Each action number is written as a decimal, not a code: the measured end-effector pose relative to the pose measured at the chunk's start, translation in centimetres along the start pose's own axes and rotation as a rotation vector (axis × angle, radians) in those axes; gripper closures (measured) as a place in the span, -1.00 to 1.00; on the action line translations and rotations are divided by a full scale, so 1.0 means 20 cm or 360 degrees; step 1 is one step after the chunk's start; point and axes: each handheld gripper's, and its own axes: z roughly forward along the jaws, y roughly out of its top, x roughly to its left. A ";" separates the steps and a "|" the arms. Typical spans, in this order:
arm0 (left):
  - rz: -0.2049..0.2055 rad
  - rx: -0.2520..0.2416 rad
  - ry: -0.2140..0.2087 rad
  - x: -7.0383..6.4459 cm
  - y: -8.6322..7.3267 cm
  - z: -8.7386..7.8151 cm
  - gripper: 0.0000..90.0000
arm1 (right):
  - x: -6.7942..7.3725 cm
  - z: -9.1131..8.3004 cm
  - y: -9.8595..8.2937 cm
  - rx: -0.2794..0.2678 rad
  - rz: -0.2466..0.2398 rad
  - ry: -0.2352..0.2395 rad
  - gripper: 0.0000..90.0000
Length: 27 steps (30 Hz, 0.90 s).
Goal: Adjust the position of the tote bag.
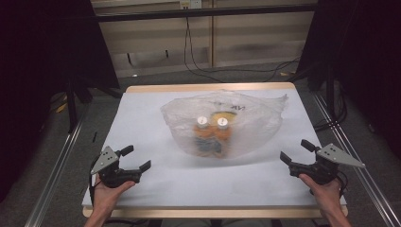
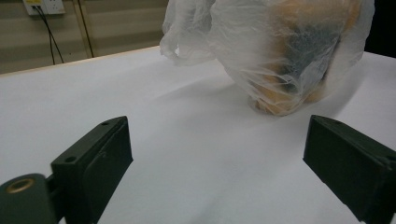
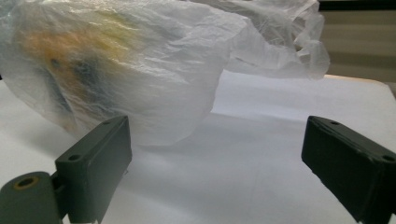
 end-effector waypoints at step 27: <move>-0.0029 0.0161 -0.0241 -0.09 0.05 0.06 -0.19 | -0.01 0.03 0.06 0.0168 0.0052 0.0189 -0.32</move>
